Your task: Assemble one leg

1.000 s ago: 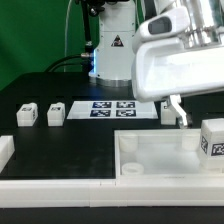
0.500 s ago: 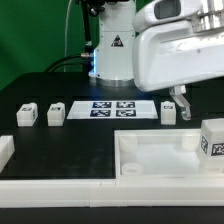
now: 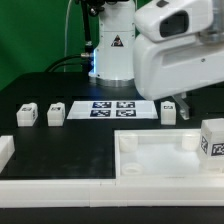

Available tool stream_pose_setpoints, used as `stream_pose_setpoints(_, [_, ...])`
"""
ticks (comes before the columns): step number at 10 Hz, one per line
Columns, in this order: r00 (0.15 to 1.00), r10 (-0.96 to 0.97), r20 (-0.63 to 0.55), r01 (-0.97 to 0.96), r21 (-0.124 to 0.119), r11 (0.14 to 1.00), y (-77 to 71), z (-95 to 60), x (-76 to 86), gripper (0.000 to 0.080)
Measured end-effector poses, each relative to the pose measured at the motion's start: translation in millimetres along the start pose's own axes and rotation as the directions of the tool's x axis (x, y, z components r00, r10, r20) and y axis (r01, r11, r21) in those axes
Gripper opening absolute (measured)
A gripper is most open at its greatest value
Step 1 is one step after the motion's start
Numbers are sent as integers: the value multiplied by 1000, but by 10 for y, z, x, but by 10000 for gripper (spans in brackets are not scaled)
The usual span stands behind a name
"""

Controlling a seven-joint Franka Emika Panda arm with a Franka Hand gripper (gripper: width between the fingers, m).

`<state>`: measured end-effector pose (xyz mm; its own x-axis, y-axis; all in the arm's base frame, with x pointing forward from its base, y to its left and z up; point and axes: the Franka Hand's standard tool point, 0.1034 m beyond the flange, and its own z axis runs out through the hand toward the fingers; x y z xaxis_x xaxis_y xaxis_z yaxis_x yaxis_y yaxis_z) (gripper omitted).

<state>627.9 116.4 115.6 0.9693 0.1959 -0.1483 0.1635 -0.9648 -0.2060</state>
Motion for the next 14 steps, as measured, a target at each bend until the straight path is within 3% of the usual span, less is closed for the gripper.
stream_pose_setpoints(2, [1000, 0, 2, 0, 0, 1000, 2, 5, -9, 649])
stream_pose_setpoints(10, [998, 57, -28, -56, 2, 998, 140, 297, 74, 649])
stream_pose_setpoints(12, [998, 64, -29, -64, 2, 998, 134, 295, 76, 622])
stream_pose_setpoints(14, [994, 110, -29, -110, 3, 994, 133, 295, 77, 297])
